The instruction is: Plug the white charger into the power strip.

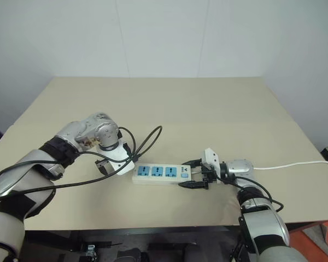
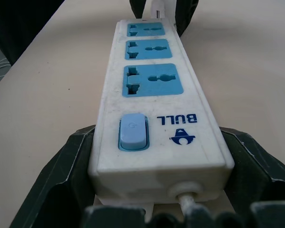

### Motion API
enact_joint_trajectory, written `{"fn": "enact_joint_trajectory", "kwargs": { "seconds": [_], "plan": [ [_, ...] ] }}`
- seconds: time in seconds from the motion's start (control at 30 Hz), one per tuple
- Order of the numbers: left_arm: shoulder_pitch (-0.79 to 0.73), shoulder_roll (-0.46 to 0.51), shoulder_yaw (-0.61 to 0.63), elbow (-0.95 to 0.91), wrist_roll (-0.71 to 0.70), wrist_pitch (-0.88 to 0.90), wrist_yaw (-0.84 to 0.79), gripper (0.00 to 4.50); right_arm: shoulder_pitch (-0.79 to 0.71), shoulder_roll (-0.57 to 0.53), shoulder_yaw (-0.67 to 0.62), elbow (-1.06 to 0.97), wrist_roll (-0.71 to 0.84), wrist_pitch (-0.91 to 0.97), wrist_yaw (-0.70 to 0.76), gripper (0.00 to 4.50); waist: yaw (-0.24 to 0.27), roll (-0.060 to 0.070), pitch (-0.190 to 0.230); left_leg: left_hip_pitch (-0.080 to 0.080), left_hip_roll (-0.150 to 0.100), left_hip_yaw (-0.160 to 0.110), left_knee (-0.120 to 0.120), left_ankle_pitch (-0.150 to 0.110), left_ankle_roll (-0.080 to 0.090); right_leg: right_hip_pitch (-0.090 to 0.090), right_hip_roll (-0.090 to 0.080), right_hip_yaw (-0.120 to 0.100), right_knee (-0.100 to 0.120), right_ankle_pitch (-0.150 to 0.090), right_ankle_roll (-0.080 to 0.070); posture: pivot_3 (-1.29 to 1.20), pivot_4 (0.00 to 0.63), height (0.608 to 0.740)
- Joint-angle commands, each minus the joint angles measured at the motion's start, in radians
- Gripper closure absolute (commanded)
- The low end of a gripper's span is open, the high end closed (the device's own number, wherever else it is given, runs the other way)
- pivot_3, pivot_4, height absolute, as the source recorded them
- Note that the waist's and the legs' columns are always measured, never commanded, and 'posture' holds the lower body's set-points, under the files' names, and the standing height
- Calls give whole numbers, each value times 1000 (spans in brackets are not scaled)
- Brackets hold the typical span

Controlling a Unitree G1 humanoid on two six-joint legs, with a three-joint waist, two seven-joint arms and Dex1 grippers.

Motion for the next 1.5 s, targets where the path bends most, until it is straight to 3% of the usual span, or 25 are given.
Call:
{"fn": "enact_joint_trajectory", "kwargs": {
  "seconds": [0.03, 0.3, 0.4, 0.7, 1.0, 1.1, 1.23, 1.37, 1.5],
  "plan": [
    [1, -4, 28, 3, 37, -4, 11, 0, 28, -7, 15, 27, -56, 3, 18, 1093, 0, 0, 0, 0, 0, 0, 0, 0, 0, 0, 0, 0, 0, 0, 0, 0, 150, 740],
    [18, -24, 53, 25, 43, -3, 4, 0, 27, -7, 17, 30, -64, 0, 11, 1093, 0, 0, 0, 0, 0, 0, 0, 0, 0, 0, 0, 0, 0, 0, 0, 0, 150, 740],
    [23, -28, 60, 29, 38, -8, -8, 572, 27, -7, 17, 30, -65, -1, 10, 1093, 0, 0, -1, 1, 0, 0, 0, 0, 0, 1, 0, 0, 0, 0, 0, 0, 150, 740],
    [25, -40, 71, 55, 63, -30, 4, 3413, 26, -7, 18, 30, -69, -1, 6, 1093, -2, 0, -1, 1, 0, 0, 0, 0, 0, 1, 0, 0, 0, 0, 0, 0, 150, 740],
    [26, -36, 117, 26, 22, -22, -15, 3475, 21, -6, 15, 34, -70, -4, 5, 1093, -2, 0, -1, 1, 0, 0, 0, 0, 0, 1, 0, 0, 0, 0, 0, 0, 150, 740],
    [13, -40, 181, 3, -54, 22, -38, 3475, 18, -6, 14, 34, -69, -4, 4, 1093, -2, 0, -1, 1, 0, 0, 0, 0, 0, 1, 0, 0, 0, 0, 0, 0, 150, 740],
    [-12, -20, 254, -53, -240, 133, -52, 3475, 18, -7, 13, 35, -68, -4, 8, 1093, -3, 0, -1, 1, 0, 0, 0, 0, 0, 1, 0, 0, 0, 0, 0, 0, 150, 740],
    [-18, 16, 349, -112, -524, 300, -52, 3475, 18, -9, 14, 35, -68, -7, 14, 1093, -4, 0, -1, 1, 1, 0, 0, 0, 0, 0, 0, 0, 0, 0, 0, 0, 150, 740],
    [60, -22, 553, -101, -828, 477, -52, 3475, 8, -5, 18, 38, -74, -15, 19, 1093, -4, 0, -1, 1, 3, 0, 0, 0, 0, 1, 0, 0, 0, 0, 0, 0, 150, 740]
  ]
}}
